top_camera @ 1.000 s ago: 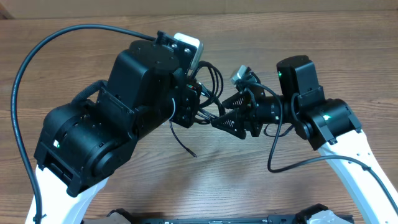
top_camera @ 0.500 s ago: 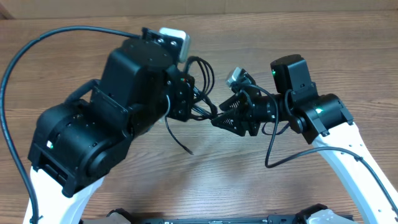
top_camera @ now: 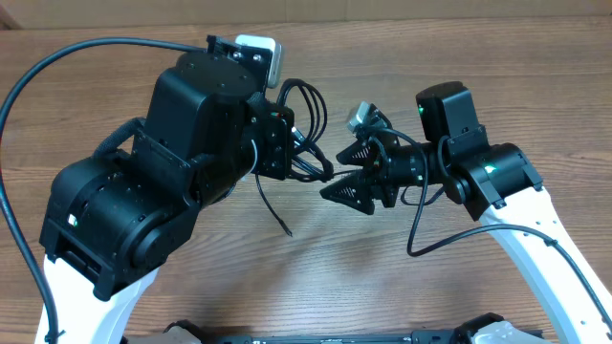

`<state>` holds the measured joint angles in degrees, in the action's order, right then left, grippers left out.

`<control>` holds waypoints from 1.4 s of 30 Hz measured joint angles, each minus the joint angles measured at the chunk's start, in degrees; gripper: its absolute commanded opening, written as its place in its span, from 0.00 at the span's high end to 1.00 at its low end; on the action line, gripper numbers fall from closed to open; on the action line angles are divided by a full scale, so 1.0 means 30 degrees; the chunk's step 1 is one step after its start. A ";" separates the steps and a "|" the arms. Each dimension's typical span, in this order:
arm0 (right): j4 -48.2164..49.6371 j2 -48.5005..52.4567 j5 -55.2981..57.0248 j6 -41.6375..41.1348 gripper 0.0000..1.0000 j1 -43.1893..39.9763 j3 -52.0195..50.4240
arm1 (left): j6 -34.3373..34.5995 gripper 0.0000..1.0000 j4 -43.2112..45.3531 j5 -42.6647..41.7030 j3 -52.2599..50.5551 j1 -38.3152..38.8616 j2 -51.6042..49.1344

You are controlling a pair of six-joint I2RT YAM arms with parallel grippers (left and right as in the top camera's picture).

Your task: Untangle cables

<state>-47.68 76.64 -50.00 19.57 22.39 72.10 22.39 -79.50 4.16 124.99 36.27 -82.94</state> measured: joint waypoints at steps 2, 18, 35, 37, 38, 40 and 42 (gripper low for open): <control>0.0270 0.0000 -0.0299 -0.0015 0.20 0.0000 0.0000 | 0.0066 0.96 0.0007 -0.0102 0.0000 0.0000 0.0000; 0.0590 0.0000 -0.0663 -0.0015 0.96 0.0000 0.0000 | 0.0430 0.96 0.0517 -0.0240 0.0022 0.0000 -0.0546; 0.0758 0.0007 0.2171 0.0058 0.13 0.0000 0.0000 | 0.0415 0.96 0.0044 -0.0240 0.0036 0.0000 -0.0546; 0.0750 0.0007 0.1894 0.0036 0.12 0.0000 -0.0007 | 0.0510 0.96 0.0226 -0.0226 0.0036 0.0000 -0.0546; 0.0750 0.0007 0.1727 0.0044 0.12 0.0000 -0.0007 | 0.0568 0.96 0.0321 -0.0175 0.0036 0.0000 -0.0546; 0.0750 0.0007 0.1290 0.0102 0.12 0.0000 0.0000 | 0.0641 0.96 0.0612 0.0189 0.0036 0.0000 -0.0546; 0.0750 0.0007 0.0991 0.0204 0.11 0.0000 -0.0007 | 0.0634 0.96 0.0648 0.0823 0.0044 0.0000 -0.0546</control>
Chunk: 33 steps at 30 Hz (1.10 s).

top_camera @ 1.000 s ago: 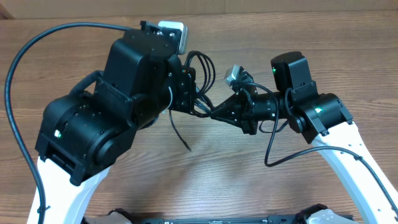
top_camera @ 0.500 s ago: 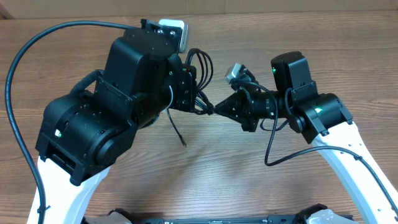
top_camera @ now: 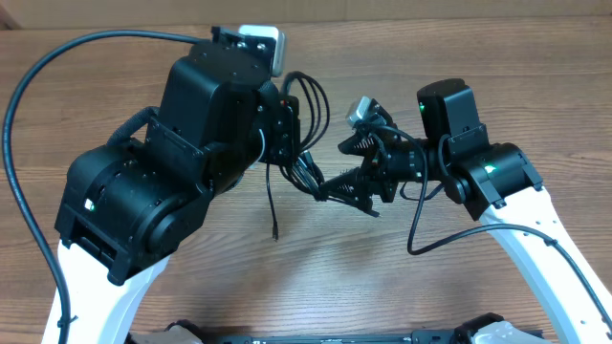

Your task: Untangle cables

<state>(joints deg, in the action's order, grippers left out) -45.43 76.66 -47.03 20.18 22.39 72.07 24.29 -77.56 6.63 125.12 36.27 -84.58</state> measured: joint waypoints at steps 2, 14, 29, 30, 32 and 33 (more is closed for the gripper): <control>0.0051 0.0000 -0.0306 0.0087 0.12 0.0000 0.0007 | -0.0080 0.96 -0.0007 0.0648 0.0000 0.0000 0.0000; 0.0772 0.0000 -0.1894 0.0226 0.12 0.0000 0.0007 | 0.0160 0.96 0.0903 0.1566 0.0036 0.0000 -0.0750; 0.1173 0.0000 -0.2178 0.0364 0.96 0.0335 0.0007 | 0.3657 0.96 0.3177 0.0437 0.0036 -0.0117 -0.1311; 0.1180 0.0000 -0.2186 0.0313 0.96 0.0357 0.0000 | 0.3869 0.96 0.3169 0.0415 0.0036 -0.0204 -0.1311; 0.1268 0.0000 -0.2142 0.0357 0.96 0.0357 0.0007 | 0.4022 0.96 0.3162 0.0357 0.0036 -0.0481 -0.1311; 0.1297 0.0000 -0.2018 0.0350 0.96 0.0357 0.0007 | 0.4022 0.96 0.3155 0.0291 0.0036 -0.0561 -0.1311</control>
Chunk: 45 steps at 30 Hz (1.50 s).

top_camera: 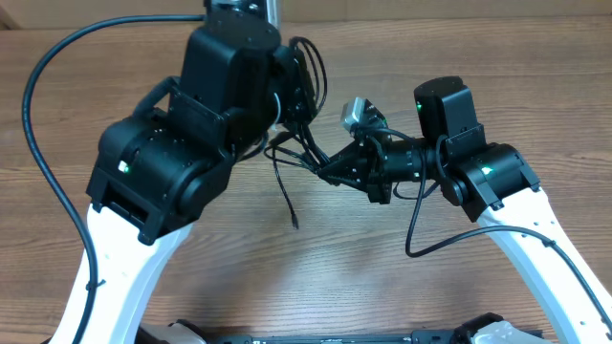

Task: Untangle cables
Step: 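Pull the right gripper away from the left to spread the cables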

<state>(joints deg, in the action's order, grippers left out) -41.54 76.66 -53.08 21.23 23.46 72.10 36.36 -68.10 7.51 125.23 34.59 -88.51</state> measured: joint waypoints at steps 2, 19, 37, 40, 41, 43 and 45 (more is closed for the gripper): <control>0.0015 0.0000 0.0736 0.0007 0.96 0.0022 -0.0007 | -0.0102 0.96 -0.0153 -0.0255 0.0000 -0.0197 0.0000; 0.0131 0.0000 0.4692 0.0087 0.96 -0.2164 0.0000 | -0.1020 0.96 -0.4648 0.0663 -0.0007 -0.0452 -0.0117; -0.0022 -0.2506 0.3024 -0.0780 0.96 -0.3104 0.0699 | 0.1902 0.96 -0.6841 0.6244 -0.2266 -0.1712 -0.0765; -0.0029 -0.3636 0.3424 -0.0889 0.96 -0.3177 0.0736 | 0.1916 0.96 -0.6725 0.6295 -0.2681 -0.1705 -0.1282; -0.0022 -0.4051 0.3636 -0.0976 0.96 -0.3198 0.0750 | 0.1916 0.96 -0.6688 0.6302 -0.2798 -0.1705 -0.1552; -0.0036 -0.4736 0.4073 -0.1129 0.96 -0.3198 0.0758 | 0.1916 0.96 -0.6674 0.6302 -0.2871 -0.1712 -0.1938; -0.0036 -0.5362 0.4510 -0.1253 0.96 -0.3206 0.0765 | 0.1909 0.96 -0.6674 0.6302 -0.2878 -0.1705 -0.2302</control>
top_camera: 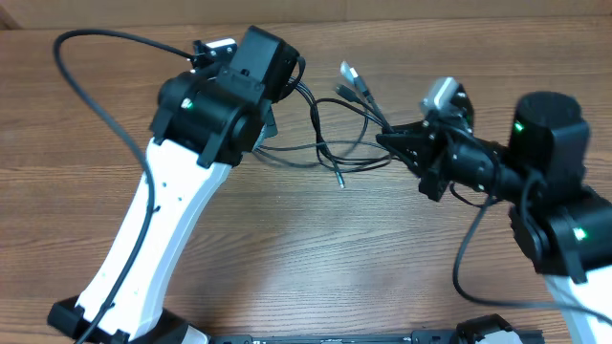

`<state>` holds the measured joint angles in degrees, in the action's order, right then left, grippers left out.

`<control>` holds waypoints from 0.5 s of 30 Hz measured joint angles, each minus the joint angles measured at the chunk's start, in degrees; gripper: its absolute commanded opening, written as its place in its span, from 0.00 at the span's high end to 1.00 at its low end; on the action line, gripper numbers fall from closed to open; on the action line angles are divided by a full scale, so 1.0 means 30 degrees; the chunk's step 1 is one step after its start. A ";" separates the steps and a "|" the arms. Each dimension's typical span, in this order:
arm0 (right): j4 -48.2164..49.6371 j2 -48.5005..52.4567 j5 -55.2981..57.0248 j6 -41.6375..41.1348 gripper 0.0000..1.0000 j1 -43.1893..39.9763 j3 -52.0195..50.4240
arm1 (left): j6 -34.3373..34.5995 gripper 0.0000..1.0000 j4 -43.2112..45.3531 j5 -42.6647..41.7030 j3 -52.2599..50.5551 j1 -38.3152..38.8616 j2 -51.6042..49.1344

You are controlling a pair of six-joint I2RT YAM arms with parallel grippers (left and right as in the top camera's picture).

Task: Untangle cables
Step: 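Pull the right gripper away from the left to spread the cables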

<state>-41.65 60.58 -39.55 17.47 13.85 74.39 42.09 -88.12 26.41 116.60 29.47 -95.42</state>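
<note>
A bundle of thin black cables [330, 143] is spread in loops between my two grippers over the wooden table. Two silver plugs [348, 78] stick up at the back, and one loose end [339, 179] points down toward the front. My left gripper [283, 96] is mostly hidden under its black wrist at the cables' left end; the strands run straight into it. On the right, the right gripper [385, 139] points left, its fingers closed to a tip on the strands.
A thick black supply cable [105, 96] arcs from the left wrist out to the table's left. The left arm's white link [143, 248] crosses the front left. The right arm's black body [550, 182] fills the right side.
The two grippers were close together at mid-table with the cables bunched between them. Now they are apart, the right one further right, and the cables are drawn out into wider loops.
At first both grippers met at the bunched cables in mid-table, the right one open. Then the right closed onto the strands while the left arm stood further back each time. Now the arms are apart and the bundle is stretched out between them.
</note>
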 measured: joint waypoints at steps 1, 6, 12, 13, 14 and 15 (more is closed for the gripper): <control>0.0007 -0.0240 0.0138 -0.0051 0.96 0.0000 0.0029 | 0.0000 0.96 0.0000 -0.0015 0.0000 -0.0007 -0.0233; 0.0015 -0.1122 0.0525 -0.0328 0.96 0.0000 0.0124 | -0.0036 0.96 0.0044 -0.0525 0.0000 -0.0007 -0.1260; 0.0015 -0.1377 0.0714 -0.0685 0.96 0.0000 0.0131 | -0.0160 0.96 0.0073 -0.0794 0.0000 -0.0007 -0.2623; 0.0007 -0.1370 0.0721 -0.0743 0.96 0.0000 0.0131 | -0.0160 0.96 0.0073 -0.0794 0.0000 -0.0036 -0.2827; 0.0007 -0.1370 0.0765 -0.0801 0.96 0.0000 0.0131 | -0.0160 0.96 0.0073 -0.0772 0.0000 -0.0073 -0.3024; 0.0007 -0.1370 0.0772 -0.0823 0.96 0.0000 0.0131 | -0.0168 0.96 0.0073 -0.0721 0.0000 -0.0131 -0.3249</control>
<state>-41.63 56.47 -37.23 15.00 13.85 74.78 41.58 -87.90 24.25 116.60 29.08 -105.16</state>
